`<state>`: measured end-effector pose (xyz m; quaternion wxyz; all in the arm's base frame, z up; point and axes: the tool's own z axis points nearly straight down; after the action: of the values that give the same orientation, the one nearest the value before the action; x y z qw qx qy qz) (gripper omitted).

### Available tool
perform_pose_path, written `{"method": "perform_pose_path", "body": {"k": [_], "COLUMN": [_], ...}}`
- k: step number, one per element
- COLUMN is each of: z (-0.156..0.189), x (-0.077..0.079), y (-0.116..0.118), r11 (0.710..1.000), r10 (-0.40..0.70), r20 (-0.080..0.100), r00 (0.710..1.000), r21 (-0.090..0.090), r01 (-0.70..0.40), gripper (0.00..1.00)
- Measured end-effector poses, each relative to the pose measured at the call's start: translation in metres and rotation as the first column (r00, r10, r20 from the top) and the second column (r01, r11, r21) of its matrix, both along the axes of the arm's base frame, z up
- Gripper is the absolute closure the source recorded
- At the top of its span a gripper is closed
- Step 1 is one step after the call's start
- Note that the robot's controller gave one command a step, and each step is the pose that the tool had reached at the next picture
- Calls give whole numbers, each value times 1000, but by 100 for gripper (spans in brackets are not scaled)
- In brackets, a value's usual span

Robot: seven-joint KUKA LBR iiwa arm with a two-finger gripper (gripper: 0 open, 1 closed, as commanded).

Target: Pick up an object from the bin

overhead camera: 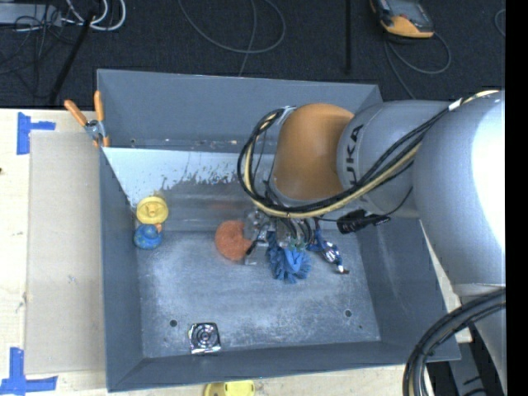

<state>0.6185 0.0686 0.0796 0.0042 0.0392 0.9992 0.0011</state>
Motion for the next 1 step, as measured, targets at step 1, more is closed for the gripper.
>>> {"method": "perform_pose_path", "body": {"k": [1], "z": [0], "x": [0], "y": [0], "r11": [1000], "r10": [-1], "r20": [0], "r00": [1000], "r21": [0], "r01": [1], "gripper": [100]}}
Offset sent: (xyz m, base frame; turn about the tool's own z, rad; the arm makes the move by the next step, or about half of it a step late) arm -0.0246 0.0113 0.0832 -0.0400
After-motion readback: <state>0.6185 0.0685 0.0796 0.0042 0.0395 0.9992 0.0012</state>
